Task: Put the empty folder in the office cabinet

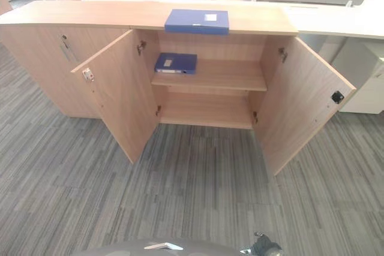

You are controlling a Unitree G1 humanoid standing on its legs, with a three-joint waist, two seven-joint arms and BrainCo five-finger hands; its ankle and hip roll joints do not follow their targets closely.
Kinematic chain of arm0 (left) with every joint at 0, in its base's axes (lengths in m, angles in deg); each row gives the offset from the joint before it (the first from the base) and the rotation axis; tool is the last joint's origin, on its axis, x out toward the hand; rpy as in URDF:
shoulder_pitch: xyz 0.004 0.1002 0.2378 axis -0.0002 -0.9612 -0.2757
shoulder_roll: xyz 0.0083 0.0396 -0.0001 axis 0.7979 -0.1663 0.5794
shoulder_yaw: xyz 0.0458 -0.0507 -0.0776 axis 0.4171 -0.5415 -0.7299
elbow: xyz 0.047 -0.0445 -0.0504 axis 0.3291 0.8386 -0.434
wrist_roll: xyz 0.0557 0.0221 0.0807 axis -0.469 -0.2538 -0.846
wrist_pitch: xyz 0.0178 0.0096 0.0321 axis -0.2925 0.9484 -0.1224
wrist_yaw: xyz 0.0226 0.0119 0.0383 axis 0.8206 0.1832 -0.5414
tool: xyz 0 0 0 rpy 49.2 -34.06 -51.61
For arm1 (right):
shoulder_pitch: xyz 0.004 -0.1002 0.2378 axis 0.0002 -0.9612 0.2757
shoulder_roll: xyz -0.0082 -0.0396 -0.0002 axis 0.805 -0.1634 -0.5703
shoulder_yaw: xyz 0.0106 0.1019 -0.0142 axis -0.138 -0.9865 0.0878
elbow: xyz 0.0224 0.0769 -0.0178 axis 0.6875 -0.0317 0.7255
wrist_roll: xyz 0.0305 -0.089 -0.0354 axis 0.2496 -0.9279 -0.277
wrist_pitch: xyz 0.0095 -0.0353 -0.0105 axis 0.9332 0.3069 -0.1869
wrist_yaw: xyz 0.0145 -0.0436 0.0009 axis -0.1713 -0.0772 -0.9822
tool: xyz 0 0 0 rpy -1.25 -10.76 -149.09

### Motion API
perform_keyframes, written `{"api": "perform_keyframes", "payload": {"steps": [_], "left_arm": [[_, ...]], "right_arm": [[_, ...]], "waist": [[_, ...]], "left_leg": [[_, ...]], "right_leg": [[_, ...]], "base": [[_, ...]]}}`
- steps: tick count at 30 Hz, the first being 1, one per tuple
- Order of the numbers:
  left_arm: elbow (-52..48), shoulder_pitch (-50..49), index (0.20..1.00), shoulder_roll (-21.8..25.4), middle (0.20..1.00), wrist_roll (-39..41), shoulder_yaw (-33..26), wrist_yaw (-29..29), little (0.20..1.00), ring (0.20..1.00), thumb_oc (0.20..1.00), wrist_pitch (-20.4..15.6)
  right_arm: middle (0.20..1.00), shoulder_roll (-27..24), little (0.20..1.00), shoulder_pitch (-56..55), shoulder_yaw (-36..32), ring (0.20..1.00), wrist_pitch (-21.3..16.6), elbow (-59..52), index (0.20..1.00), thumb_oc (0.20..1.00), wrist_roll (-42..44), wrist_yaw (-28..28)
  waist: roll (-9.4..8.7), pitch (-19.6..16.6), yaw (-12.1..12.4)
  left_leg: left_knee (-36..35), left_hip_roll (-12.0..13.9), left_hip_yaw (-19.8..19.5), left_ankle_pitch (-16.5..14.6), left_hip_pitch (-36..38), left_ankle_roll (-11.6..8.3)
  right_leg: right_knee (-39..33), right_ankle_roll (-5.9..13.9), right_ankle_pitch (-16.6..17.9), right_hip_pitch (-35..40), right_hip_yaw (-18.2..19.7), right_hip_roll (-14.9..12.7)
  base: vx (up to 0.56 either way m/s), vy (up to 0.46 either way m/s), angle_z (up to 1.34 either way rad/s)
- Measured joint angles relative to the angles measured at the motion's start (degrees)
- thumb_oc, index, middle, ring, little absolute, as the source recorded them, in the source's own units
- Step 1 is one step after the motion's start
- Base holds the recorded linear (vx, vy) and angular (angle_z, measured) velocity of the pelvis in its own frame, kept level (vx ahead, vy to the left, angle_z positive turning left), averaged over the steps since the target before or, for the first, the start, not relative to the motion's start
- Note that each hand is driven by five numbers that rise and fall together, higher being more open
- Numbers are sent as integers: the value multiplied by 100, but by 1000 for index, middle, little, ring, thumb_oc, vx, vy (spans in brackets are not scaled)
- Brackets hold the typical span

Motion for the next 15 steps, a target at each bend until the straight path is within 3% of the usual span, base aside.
{"api": "perform_keyframes", "payload": {"steps": [1,2,3,4,5,6,7,9,10,12,13,15], "left_arm": [[-187,376,1000,94,1000,130,76,-40,1000,1000,1000,-16],[-121,429,1000,82,1000,214,137,-66,1000,1000,1000,-3],[-101,489,1000,83,1000,210,192,-67,1000,1000,1000,-6],[0,520,1000,69,1000,211,223,-95,1000,1000,1000,-12],[0,520,1000,69,1000,211,223,-95,1000,1000,1000,-12],[82,450,1000,34,1000,205,208,-87,1000,1000,1000,-37],[137,311,1000,-44,1000,197,229,-84,1000,1000,1000,5],[137,154,1000,-85,1000,196,234,-86,1000,1000,1000,8],[363,99,1000,-162,1000,187,281,-88,1000,1000,1000,-43],[535,177,1000,-198,1000,183,231,-98,1000,1000,1000,18],[530,59,1000,-195,1000,157,49,-94,1000,1000,1000,1],[535,-193,1000,-179,1000,78,-249,-109,1000,1000,1000,0]], "right_arm": [[1000,12,1000,230,-113,1000,-38,2,1000,1000,47,-28],[1000,-29,1000,379,-116,1000,25,58,1000,1000,50,-11],[1000,-55,1000,402,-113,1000,19,78,1000,1000,51,-10],[1000,-68,1000,429,-115,1000,34,77,1000,1000,53,1],[1000,-68,1000,429,-115,1000,34,77,1000,1000,53,1],[1000,-145,1000,428,-112,1000,19,46,1000,1000,53,29],[1000,-220,1000,416,-65,1000,23,48,1000,1000,54,36],[1000,-276,1000,365,-27,1000,21,49,1000,1000,55,50],[1000,-399,1000,312,-21,1000,-19,13,1000,1000,60,82],[1000,-432,1000,385,-99,1000,-26,27,1000,1000,64,92],[1000,-427,1000,367,-135,1000,-26,104,1000,1000,64,82],[1000,-413,1000,338,-144,1000,-36,249,1000,1000,60,105]], "waist": [[-184,407,43],[-19,651,131],[-24,666,138],[24,766,169],[24,766,169],[111,834,153],[309,926,173],[399,924,174],[559,847,349],[623,948,383],[601,930,375],[649,803,507]], "left_leg": [[2236,151,-44,336,-1371,-373],[2768,305,-169,477,-1829,-516],[2402,428,-121,569,-2093,-484],[1610,631,78,724,-2185,-375],[1610,631,78,724,-2185,-375],[-20,852,171,908,-2096,-379],[-742,975,86,1162,-1999,-495],[-854,988,1,1328,-2015,-565],[-2080,1095,40,1464,-1877,-802],[-2008,1101,269,1507,-1943,-770],[-2060,1192,635,1501,-1840,-726],[-2052,1432,766,1495,-1314,-718]], "right_leg": [[599,-287,-269,-454,-247,-105],[555,-394,-184,-265,-282,-33],[533,-509,-217,-309,-289,-37],[424,-477,-242,-239,-281,-26],[424,-477,-242,-239,-281,-26],[233,-482,-233,-154,-252,48],[66,-502,-201,201,-273,125],[41,-507,-178,315,-293,155],[77,-478,-234,218,-207,244],[-62,-493,-229,390,-173,247],[-258,-427,-241,554,-128,309],[-203,-298,-266,706,182,422]], "base": [[97,1,10],[251,87,10],[241,108,4],[151,82,0],[73,38,-5],[307,165,-11],[307,165,-11],[215,112,-16],[389,214,-32],[355,194,-17],[272,133,-22],[476,283,-60]]}}
